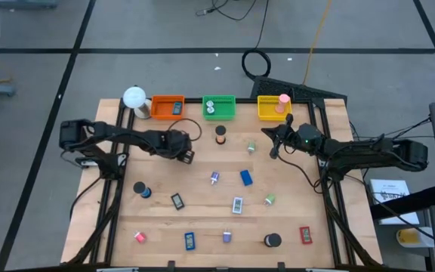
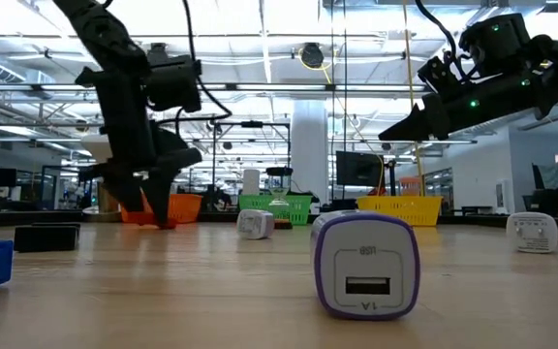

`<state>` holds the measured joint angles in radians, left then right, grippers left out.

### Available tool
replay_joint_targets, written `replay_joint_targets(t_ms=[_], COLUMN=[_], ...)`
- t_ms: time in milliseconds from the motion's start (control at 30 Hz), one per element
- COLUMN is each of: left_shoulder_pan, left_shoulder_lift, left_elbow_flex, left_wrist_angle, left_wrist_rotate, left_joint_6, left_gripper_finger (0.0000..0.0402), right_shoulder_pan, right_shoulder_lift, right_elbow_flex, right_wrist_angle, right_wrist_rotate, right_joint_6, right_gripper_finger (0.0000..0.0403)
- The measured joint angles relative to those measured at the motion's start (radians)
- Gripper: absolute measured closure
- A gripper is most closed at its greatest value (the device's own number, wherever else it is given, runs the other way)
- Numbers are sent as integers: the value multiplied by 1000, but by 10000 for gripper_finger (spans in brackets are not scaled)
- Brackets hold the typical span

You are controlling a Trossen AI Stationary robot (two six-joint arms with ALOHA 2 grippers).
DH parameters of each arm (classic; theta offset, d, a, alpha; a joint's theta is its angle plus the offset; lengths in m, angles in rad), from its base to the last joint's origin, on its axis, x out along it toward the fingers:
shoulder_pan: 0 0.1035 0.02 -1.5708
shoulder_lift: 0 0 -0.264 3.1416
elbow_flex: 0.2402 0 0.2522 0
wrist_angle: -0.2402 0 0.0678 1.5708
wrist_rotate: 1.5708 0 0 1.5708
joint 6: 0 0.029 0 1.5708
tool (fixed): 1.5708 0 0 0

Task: Pick & Place Office items
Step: Put the red digital clock into the orange basket

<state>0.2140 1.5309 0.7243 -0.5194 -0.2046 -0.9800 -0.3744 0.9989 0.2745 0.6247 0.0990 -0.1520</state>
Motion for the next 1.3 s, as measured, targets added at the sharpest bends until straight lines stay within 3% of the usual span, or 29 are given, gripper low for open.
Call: replay_joint_targets(t_ms=[267, 433, 567, 767, 900, 1133, 1300], left_shoulder_pan=[19, 26, 28, 28, 62, 282, 452], left_shoulder_lift=[-13, -13, -13, -13, -54, -179, -180], left_elbow_flex=[-11, -9, -9, -8, 26, 146, 235], left_wrist_angle=[-10, -29, -52, -55, -99, -239, -208], left_wrist_rotate=[13, 20, 29, 28, 24, 19, 22], left_joint_6=[26, -2, -14, 62, 123, 171, 289], left_gripper_finger=[156, 132, 154, 246, 250, 250, 250], right_shoulder_pan=[0, 0, 0, 0, 0, 0, 0], right_shoulder_lift=[0, 0, 0, 0, 0, 0, 0], right_elbow_flex=[0, 0, 0, 0, 0, 0, 0], right_wrist_angle=[0, 0, 0, 0, 0, 0, 1], right_wrist_rotate=[0, 0, 0, 0, 0, 0, 0], right_joint_6=[0, 1, 1, 1, 1, 1, 2], right_gripper_finger=[399, 399, 399, 399, 399, 399, 399])
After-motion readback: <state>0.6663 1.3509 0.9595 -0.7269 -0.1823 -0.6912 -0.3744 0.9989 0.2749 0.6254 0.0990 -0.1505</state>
